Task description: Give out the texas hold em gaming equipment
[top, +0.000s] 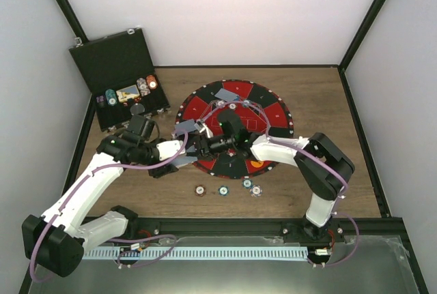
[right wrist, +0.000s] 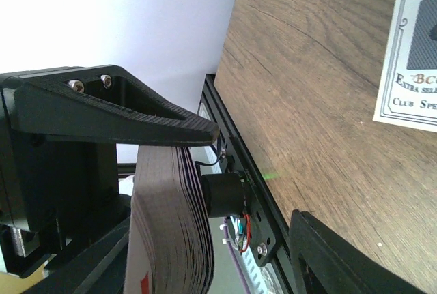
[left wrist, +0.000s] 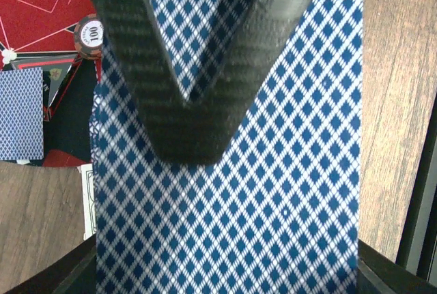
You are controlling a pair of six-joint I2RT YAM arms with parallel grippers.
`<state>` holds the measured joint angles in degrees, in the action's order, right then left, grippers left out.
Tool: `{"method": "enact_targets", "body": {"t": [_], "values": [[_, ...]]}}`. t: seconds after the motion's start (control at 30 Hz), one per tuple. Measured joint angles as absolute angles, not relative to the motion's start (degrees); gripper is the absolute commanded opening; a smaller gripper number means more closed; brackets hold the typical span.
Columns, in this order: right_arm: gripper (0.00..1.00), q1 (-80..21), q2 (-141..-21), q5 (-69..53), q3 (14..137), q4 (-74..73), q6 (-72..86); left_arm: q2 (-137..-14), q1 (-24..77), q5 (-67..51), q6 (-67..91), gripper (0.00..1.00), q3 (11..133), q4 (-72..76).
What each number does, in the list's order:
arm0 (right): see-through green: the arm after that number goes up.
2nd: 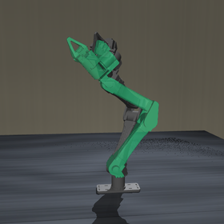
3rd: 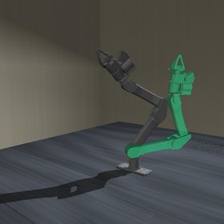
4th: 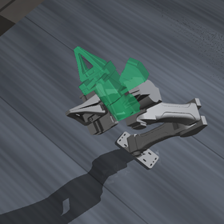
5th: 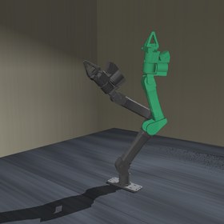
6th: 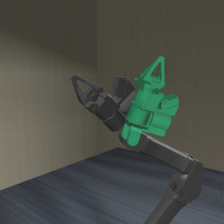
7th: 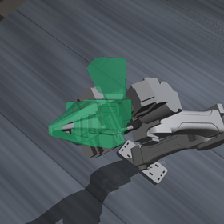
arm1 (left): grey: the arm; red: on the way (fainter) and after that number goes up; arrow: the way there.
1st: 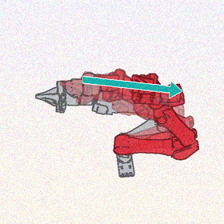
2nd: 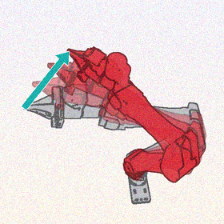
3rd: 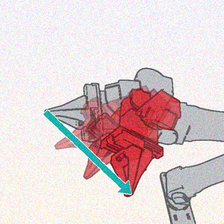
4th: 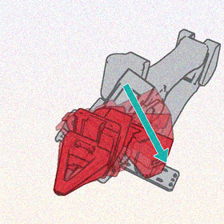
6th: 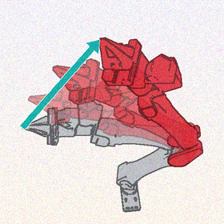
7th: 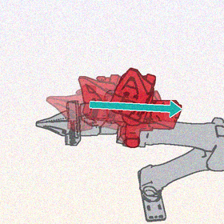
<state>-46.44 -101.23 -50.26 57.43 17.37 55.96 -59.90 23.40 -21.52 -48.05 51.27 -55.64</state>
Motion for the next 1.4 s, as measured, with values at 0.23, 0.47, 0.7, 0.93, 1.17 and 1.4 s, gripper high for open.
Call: {"method": "enact_targets", "body": {"t": [0.23,0.47,0.7,0.93,1.17,1.4], "values": [[0.55,-45.7,-98.3,-49.1,56.3,14.5,55.1,-59.7,23.4,-21.5,-48.1,0.16,51.2,-55.4],[0.3,-45.1,-94.8,-48.2,55.0,12.9,55.7,-59.3,23.4,-21.5,-48.1,0.16,50.9,-54.4],[0.08,-43.2,-90.4,-47.9,52.7,12.2,56.5,-59.3,23.4,-20.8,-48.2,0.16,50.0,-53.2],[0.01,-40.7,-86.0,-48.0,51.1,10.2,56.4,-59.3,23.4,-20.4,-48.2,0.16,50.0,-52.6],[0.01,-31.4,-78.8,-49.1,47.2,4.9,53.6,-59.4,23.4,-19.1,-48.3,0.16,49.2,-52.2],[0.01,-17.2,-72.1,-49.2,38.9,-3.5,47.5,-59.4,23.4,-18.4,-48.4,0.16,49.1,-52.2]]}}
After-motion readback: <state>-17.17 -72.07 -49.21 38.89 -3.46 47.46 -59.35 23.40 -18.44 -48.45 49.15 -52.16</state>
